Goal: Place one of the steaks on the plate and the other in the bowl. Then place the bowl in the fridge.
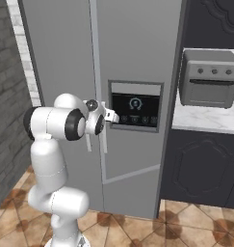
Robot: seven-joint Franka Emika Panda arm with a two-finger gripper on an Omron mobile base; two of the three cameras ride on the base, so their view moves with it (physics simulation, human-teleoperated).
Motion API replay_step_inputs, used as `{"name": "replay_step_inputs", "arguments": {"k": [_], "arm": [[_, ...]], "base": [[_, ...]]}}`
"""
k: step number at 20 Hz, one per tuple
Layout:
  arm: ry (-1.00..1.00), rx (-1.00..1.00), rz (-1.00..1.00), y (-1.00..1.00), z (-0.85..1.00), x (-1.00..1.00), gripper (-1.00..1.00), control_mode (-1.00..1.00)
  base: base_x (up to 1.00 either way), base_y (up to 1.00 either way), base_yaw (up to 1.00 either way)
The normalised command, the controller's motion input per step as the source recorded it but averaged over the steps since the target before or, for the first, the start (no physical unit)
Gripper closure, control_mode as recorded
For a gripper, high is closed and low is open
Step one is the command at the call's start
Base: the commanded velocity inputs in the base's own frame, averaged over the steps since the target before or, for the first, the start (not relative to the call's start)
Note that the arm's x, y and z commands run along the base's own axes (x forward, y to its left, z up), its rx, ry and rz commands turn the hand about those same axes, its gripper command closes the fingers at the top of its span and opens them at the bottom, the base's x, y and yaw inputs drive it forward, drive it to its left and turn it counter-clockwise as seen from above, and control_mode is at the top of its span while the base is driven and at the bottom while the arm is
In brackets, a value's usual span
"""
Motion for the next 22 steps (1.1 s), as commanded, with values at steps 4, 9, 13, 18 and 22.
{"name": "replay_step_inputs", "arguments": {"k": [4,9,13,18,22], "arm": [[0.0,0.0,0.0,0.0,0.0,0.01,1.0,-1.0],[0.01,0.0,0.0,-0.04,0.0,-0.01,1.0,-1.0],[0.01,0.0,0.0,-0.28,0.0,-0.25,1.0,-1.0],[-0.04,0.0,0.0,-0.45,0.01,-0.58,1.0,-1.0],[-0.11,0.03,0.01,-0.63,0.0,-0.69,1.0,-1.0]], "base": [[0.0,0.0,0.0],[0.0,0.0,0.0],[0.0,0.0,0.0],[0.0,0.0,0.0],[0.0,0.0,0.0]]}}
